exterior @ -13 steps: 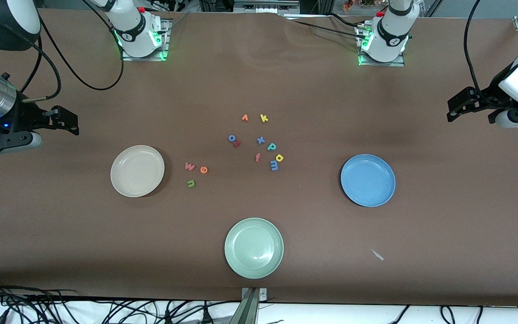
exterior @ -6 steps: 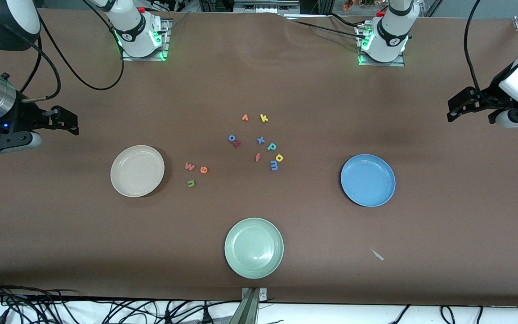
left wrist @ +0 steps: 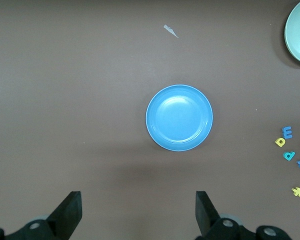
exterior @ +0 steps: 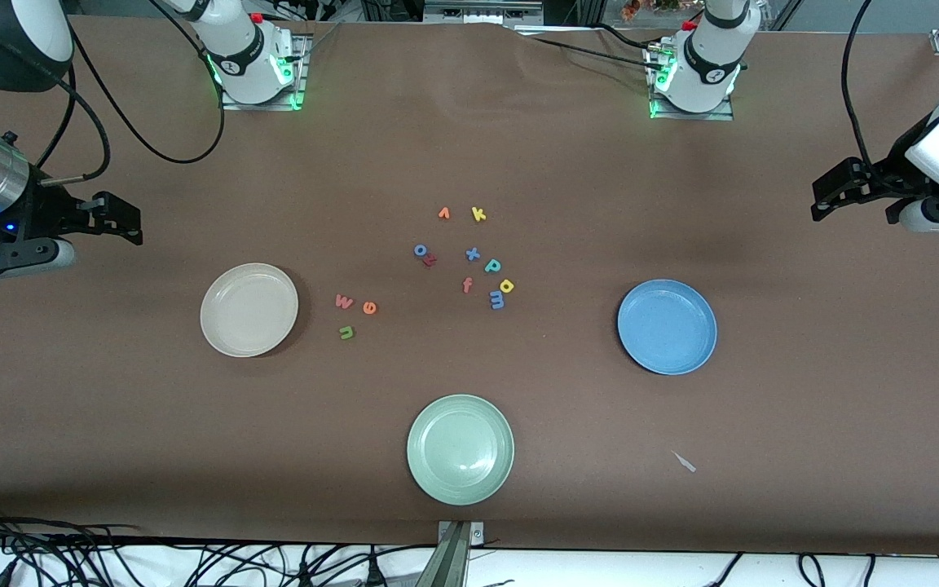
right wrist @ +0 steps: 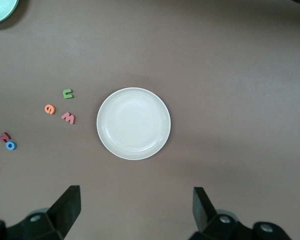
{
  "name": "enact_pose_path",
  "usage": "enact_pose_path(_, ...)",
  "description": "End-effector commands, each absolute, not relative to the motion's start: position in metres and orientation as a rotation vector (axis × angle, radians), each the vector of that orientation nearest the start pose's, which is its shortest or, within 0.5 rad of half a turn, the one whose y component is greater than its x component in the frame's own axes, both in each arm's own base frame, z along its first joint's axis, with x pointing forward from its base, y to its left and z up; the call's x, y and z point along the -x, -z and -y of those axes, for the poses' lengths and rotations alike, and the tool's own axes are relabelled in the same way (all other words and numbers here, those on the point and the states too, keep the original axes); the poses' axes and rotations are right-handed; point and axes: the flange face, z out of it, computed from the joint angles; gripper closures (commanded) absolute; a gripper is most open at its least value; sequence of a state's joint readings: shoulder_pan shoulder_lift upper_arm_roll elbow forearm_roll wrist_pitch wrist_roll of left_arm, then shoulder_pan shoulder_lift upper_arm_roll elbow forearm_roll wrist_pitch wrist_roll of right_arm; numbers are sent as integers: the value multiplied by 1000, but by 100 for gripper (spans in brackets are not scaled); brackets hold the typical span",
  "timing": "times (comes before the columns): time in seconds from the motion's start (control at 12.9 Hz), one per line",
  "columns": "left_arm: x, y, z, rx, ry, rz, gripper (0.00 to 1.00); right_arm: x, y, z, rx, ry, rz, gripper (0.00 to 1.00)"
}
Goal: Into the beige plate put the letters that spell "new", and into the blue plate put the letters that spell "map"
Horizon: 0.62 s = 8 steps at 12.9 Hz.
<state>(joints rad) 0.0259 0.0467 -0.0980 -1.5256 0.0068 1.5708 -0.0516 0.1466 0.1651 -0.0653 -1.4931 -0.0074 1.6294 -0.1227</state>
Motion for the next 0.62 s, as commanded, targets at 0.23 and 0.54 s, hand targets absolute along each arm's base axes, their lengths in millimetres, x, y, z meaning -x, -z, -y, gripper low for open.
enact_pose_path(0.23, -569, -626, 38, 3147, -7, -41, 0, -606, -576, -51, 3141, -39, 309, 1)
enact_pose_path(0.54, -569, -626, 38, 3147, -7, -41, 0, -606, -576, -46, 3144, -34, 297, 1)
